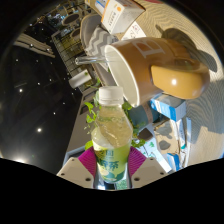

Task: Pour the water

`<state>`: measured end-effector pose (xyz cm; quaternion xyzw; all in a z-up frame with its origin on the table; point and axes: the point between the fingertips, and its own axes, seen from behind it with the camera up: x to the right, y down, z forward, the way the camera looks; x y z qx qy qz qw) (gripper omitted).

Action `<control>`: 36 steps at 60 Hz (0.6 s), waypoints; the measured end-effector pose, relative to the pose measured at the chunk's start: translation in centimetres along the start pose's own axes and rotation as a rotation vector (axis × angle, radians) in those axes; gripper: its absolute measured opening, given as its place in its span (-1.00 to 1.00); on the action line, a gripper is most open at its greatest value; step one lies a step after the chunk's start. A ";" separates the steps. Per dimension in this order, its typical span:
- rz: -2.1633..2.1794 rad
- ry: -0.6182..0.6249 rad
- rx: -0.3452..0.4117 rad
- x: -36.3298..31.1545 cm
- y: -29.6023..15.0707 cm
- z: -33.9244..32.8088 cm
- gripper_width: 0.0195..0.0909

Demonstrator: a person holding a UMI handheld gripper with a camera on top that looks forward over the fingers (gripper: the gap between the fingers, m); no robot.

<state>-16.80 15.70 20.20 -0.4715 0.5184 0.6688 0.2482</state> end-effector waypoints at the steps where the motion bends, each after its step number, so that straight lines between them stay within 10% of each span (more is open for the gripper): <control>1: 0.001 0.000 -0.002 -0.1 0.0 -0.1 -0.52; 36: -1.451 0.307 0.168 -15.2 -8.9 -10.2 -0.50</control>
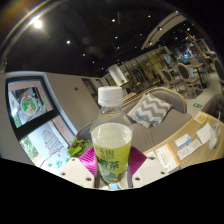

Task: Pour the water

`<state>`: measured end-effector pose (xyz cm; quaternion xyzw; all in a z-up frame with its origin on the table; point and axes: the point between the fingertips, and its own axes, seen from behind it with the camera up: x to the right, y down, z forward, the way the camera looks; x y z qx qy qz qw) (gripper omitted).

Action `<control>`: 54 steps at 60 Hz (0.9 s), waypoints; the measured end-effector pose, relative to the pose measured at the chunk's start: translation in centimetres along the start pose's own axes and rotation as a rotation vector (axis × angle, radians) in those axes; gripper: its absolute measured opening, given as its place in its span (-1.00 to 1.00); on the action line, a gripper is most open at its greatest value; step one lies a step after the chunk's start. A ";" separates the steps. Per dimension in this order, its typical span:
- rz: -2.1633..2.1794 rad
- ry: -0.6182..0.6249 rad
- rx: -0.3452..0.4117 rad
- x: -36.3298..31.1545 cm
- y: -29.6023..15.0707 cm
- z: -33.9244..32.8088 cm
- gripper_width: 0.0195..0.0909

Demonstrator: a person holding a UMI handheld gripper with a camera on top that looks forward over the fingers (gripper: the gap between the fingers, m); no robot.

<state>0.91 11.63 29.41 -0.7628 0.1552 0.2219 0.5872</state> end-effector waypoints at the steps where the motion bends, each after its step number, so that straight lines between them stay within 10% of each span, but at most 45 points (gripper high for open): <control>1: -0.038 0.019 0.006 0.9 -0.3 -0.2 -0.50; 25: -0.504 0.199 -0.113 20.2 7.9 -1.7 -0.51; 54: -0.490 0.180 -0.164 23.3 13.5 -1.6 -0.19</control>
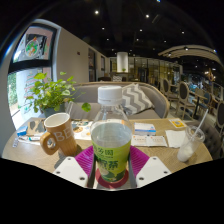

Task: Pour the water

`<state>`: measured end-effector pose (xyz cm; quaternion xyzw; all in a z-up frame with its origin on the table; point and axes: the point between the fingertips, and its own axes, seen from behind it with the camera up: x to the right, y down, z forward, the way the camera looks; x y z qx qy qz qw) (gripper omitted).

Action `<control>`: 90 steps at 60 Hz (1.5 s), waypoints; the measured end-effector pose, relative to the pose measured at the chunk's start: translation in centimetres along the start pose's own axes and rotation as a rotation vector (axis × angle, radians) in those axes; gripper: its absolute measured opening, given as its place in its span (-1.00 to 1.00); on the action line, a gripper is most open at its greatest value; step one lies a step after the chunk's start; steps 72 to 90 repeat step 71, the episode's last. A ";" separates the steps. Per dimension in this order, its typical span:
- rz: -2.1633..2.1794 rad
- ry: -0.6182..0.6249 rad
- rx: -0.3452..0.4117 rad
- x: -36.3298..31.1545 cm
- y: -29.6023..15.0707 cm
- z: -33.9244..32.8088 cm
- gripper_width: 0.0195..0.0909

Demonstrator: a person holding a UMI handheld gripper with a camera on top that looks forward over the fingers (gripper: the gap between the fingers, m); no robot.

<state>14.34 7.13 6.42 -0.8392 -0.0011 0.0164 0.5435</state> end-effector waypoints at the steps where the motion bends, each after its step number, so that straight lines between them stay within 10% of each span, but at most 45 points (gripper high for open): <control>1: 0.002 0.001 -0.005 0.0 0.0 0.0 -0.16; 5: 0.011 0.008 -0.044 0.2 0.4 -0.1 -0.01; 10: 0.012 0.033 -0.108 0.5 1.3 -0.9 0.89; 52: 0.073 0.166 -0.256 -8.1 -2.1 -29.9 0.83; 90: 0.055 0.205 -0.259 -8.6 -2.3 -33.0 0.85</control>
